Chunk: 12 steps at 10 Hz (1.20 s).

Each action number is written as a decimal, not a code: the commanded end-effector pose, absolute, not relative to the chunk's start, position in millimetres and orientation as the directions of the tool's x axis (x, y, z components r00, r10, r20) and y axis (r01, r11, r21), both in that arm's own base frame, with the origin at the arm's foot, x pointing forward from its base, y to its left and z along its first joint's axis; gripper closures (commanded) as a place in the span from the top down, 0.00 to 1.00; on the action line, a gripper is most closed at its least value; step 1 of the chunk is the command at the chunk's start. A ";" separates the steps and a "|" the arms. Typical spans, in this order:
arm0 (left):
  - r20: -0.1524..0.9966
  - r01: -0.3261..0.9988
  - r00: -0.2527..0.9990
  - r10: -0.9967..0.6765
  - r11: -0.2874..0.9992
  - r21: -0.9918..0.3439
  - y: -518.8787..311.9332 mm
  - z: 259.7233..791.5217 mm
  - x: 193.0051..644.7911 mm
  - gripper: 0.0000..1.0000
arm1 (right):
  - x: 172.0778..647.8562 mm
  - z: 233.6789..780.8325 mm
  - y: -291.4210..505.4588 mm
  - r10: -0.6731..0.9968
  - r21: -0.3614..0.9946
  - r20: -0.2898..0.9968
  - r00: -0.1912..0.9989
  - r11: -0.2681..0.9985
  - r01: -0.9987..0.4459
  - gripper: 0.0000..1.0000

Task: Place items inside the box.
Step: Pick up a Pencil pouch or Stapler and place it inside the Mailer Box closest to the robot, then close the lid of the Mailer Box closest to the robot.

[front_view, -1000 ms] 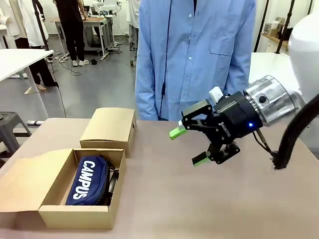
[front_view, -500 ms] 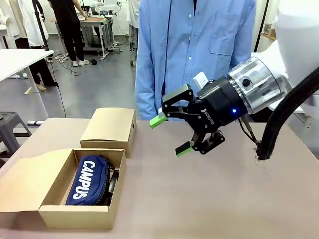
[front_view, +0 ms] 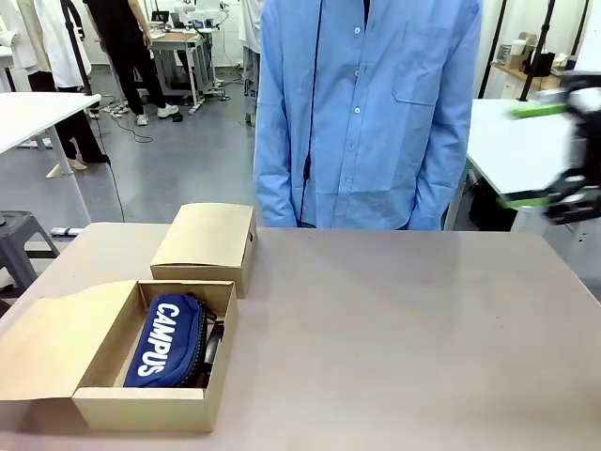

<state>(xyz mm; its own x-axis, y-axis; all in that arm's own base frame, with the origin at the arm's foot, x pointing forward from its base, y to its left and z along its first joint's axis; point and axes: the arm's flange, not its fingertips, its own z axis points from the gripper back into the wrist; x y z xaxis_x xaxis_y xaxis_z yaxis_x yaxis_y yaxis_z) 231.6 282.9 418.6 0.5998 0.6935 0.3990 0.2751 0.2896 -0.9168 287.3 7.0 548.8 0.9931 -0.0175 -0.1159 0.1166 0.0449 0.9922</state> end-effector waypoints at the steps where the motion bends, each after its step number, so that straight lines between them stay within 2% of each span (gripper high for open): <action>1: 0.417 0.299 0.586 0.695 0.293 -0.908 281.8 420.4 232.7 1.00 | 253.8 467.1 -49.2 -0.006 0.991 -0.110 0.994 -0.072 0.109 1.00; 2: 0.417 0.299 0.586 0.695 0.293 -0.908 281.8 420.4 232.7 1.00 | 248.5 437.8 -55.9 -0.057 0.990 -0.139 0.989 -0.043 0.137 1.00; 4: 0.417 0.299 0.586 0.695 0.293 -0.908 281.8 420.4 232.7 1.00 | 252.0 391.2 -31.2 -0.037 0.958 -0.249 0.968 0.136 0.252 1.00; 5: 0.417 0.299 0.586 0.695 0.293 -0.908 281.8 420.4 232.7 1.00 | 263.4 389.6 -16.7 -0.206 0.934 -0.226 0.952 0.231 0.272 1.00; 6: 0.417 0.299 0.586 0.695 0.293 -0.908 281.8 420.4 232.7 1.00 | 280.3 432.8 -101.7 -0.047 0.974 -0.226 0.973 0.005 0.227 1.00; 12: 0.417 0.299 0.586 0.695 0.293 -0.908 281.8 420.4 232.7 1.00 | 280.3 432.8 -101.7 -0.047 0.974 -0.226 0.973 0.005 0.227 1.00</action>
<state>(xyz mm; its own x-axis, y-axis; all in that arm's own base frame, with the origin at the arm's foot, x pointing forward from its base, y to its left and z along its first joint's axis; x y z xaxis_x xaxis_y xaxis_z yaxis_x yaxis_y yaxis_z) 231.8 282.8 418.6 0.6003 0.6932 0.3990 0.2751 0.2895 -0.9168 278.7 -101.8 430.2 0.9742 -0.0414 -0.2219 0.2228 0.0187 0.9747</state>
